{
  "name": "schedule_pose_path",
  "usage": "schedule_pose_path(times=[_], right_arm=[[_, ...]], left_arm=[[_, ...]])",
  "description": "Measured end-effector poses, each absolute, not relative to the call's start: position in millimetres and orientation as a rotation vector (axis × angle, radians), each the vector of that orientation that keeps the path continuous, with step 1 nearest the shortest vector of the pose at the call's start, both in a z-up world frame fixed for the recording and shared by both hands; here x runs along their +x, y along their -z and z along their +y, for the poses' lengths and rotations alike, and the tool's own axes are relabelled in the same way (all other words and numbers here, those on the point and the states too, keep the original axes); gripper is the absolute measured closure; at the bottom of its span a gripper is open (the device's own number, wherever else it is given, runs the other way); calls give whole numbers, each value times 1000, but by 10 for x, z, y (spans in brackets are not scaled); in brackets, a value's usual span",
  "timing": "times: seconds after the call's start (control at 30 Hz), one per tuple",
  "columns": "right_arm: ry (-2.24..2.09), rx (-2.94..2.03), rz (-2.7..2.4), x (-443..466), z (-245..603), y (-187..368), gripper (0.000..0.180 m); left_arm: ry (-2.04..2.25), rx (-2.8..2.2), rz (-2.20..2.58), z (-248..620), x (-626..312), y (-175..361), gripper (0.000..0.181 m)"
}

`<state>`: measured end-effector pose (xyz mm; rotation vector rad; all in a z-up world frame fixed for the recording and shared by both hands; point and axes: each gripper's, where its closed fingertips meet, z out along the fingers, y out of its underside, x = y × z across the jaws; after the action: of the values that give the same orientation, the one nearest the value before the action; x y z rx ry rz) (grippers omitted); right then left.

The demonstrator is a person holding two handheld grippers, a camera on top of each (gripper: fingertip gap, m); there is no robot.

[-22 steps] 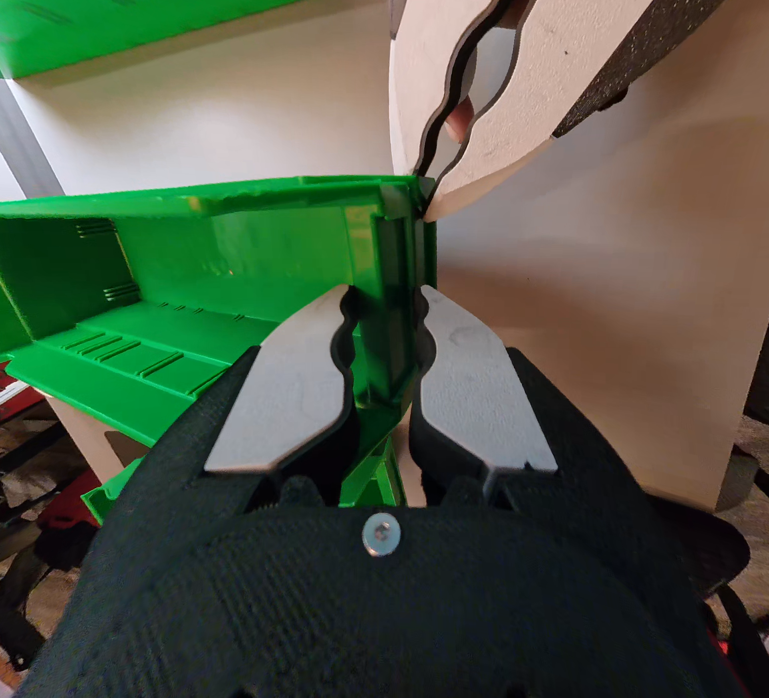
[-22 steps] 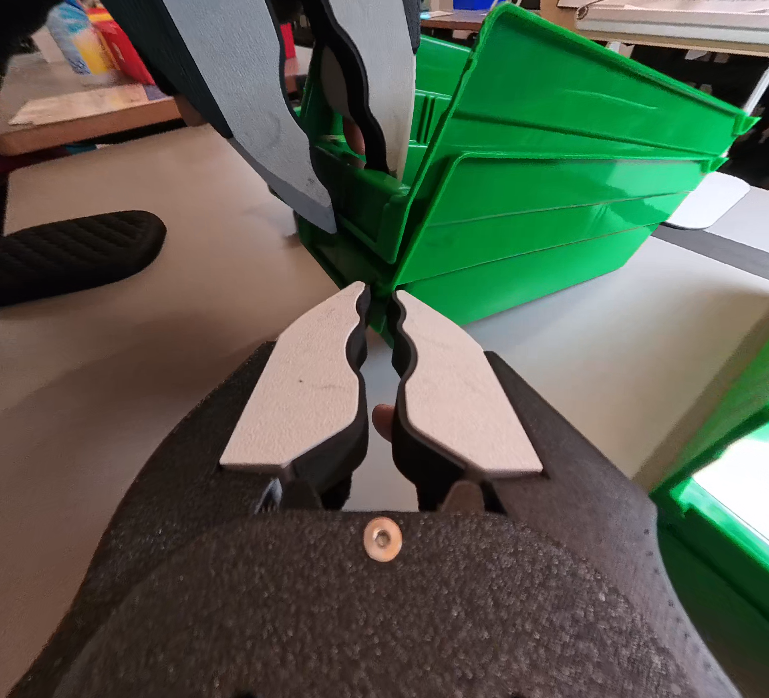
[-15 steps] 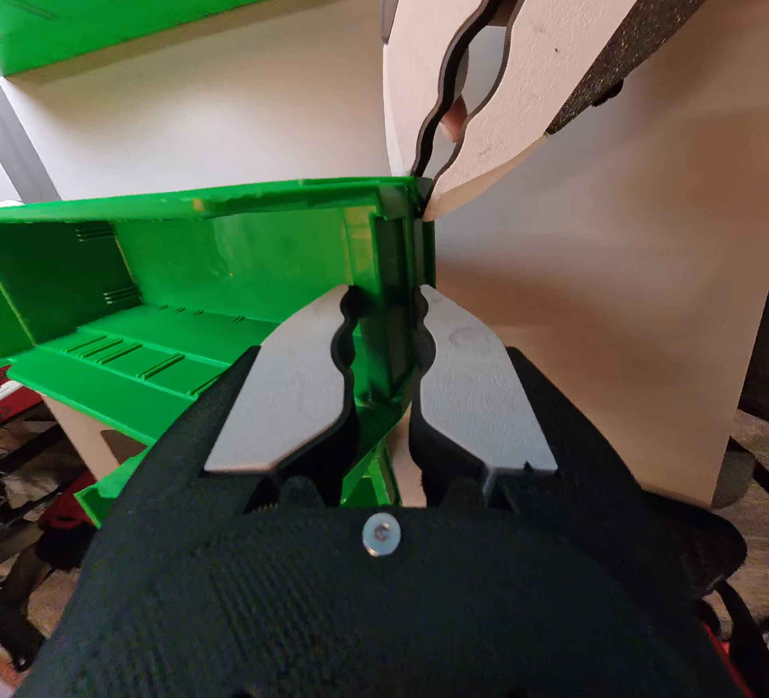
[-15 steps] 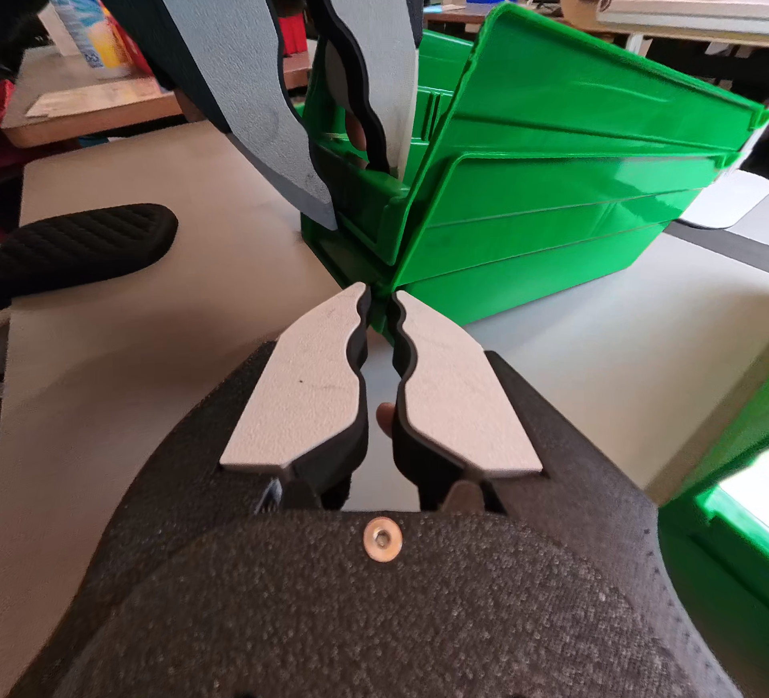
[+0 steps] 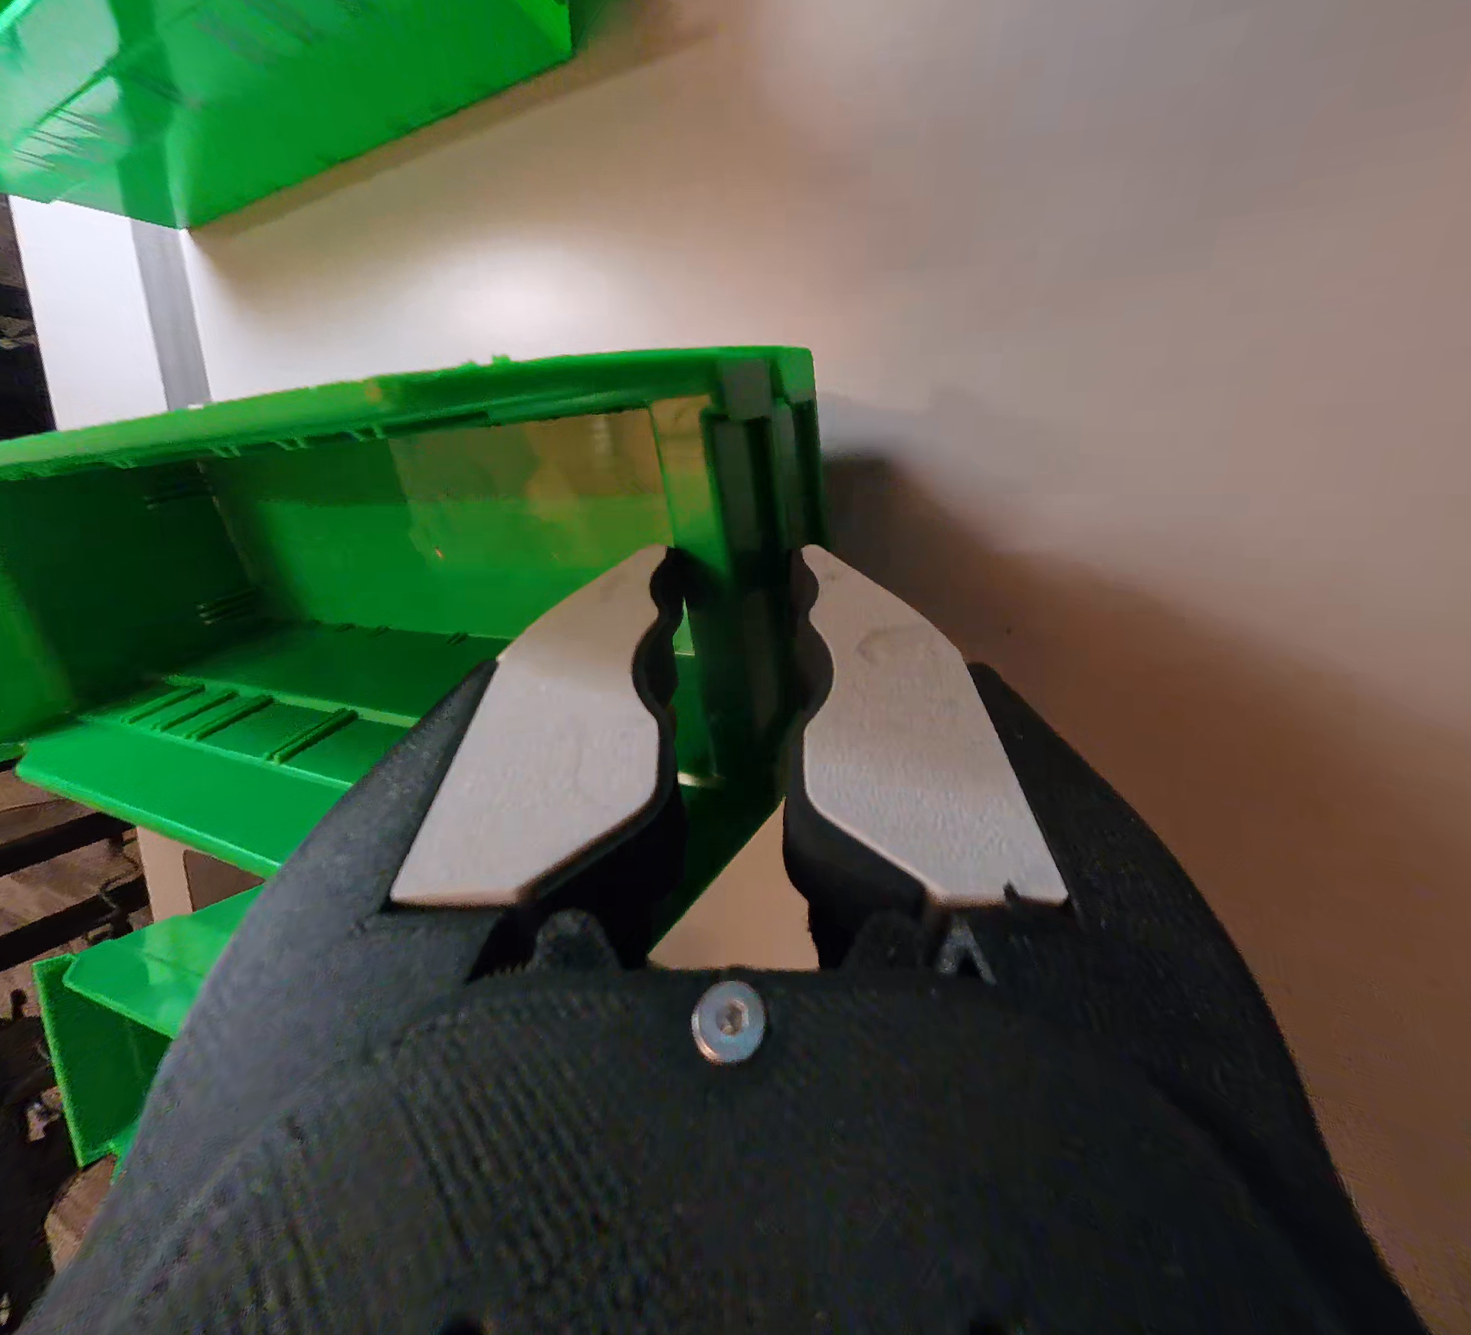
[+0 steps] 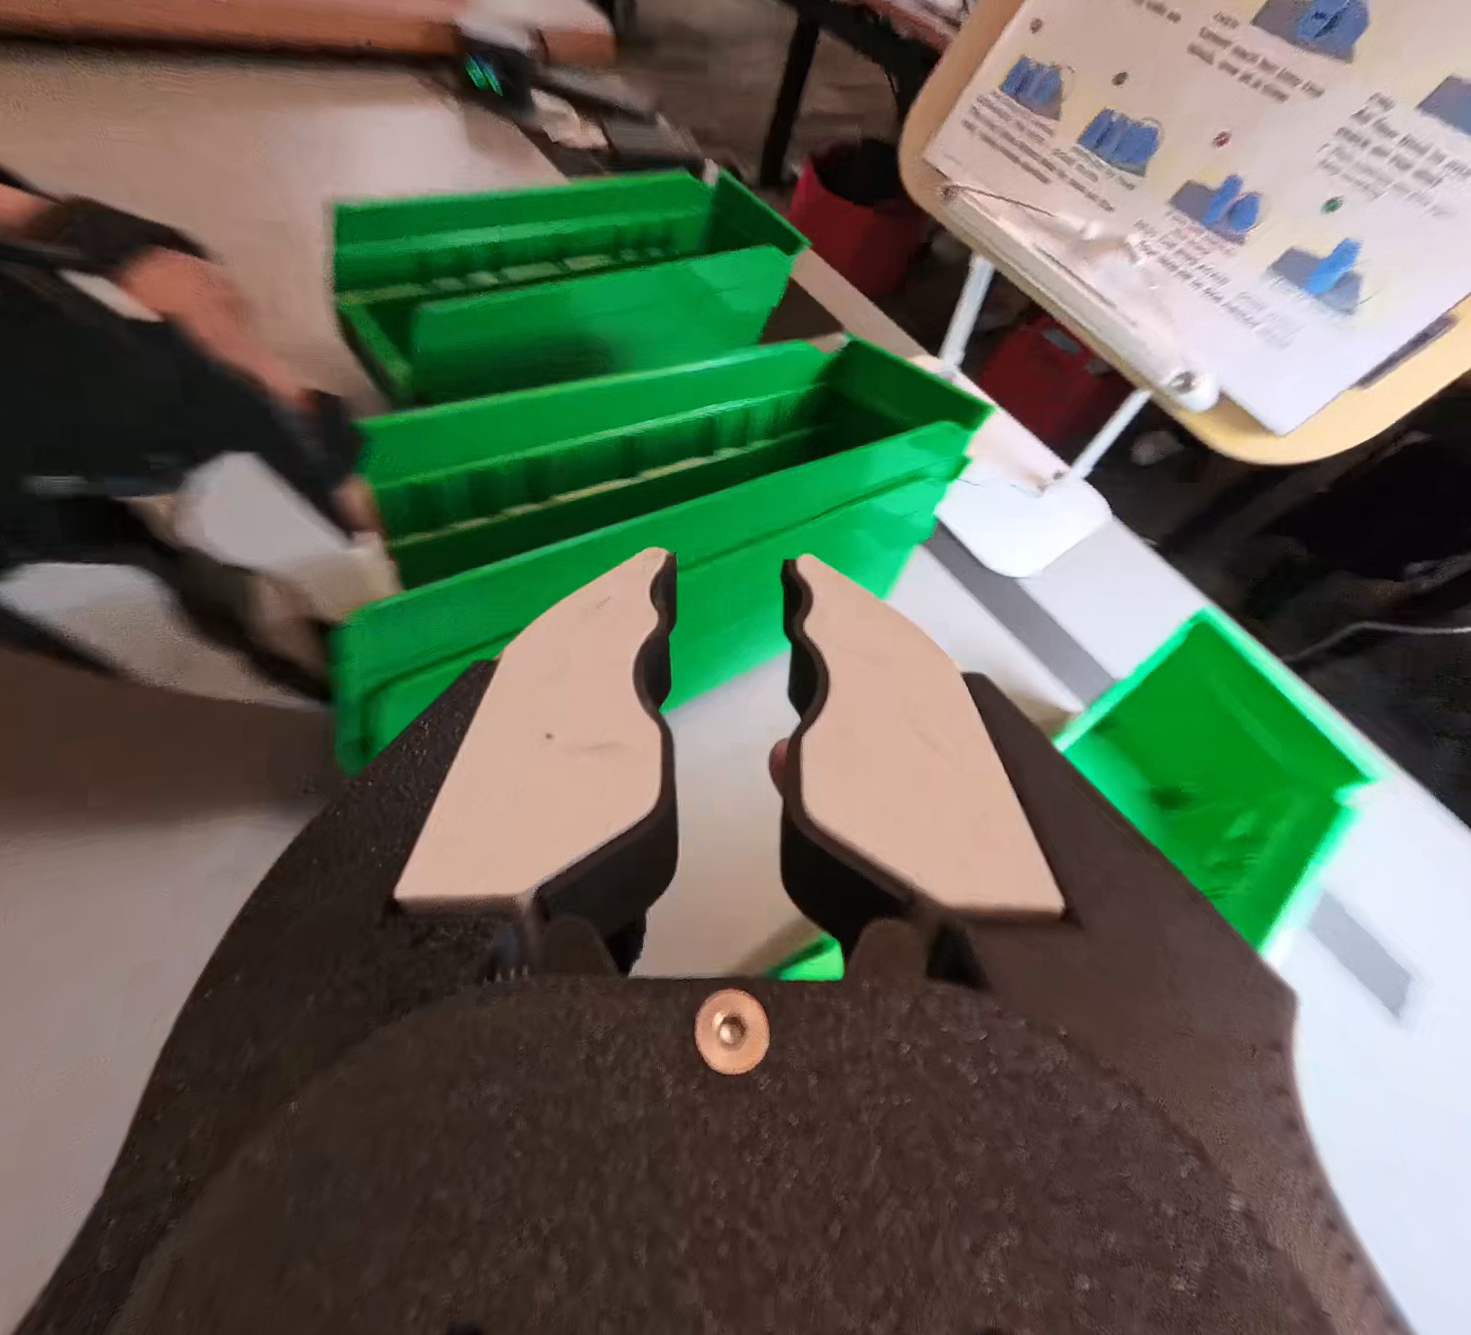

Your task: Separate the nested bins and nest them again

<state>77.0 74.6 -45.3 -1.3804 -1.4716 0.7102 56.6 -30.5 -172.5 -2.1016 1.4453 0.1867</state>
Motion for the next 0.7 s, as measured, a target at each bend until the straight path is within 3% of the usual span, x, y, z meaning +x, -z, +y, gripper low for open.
schedule_pose_path(times=[0.27,0.4,0.63,0.7], right_arm=[[-485,-1537,-1848,-286,2035,699,125],[-482,-1599,-2007,-753,2225,926,124],[-505,-1599,-2314,-936,2140,1244,171],[-460,-1591,-2365,-880,2147,1212,173]], left_arm=[[-210,-2072,1454,-241,648,1721,154],[-224,-2042,1497,-209,694,1723,153],[-149,-2005,1535,-149,724,1699,154],[-97,-2008,1537,-171,727,1687,155]])
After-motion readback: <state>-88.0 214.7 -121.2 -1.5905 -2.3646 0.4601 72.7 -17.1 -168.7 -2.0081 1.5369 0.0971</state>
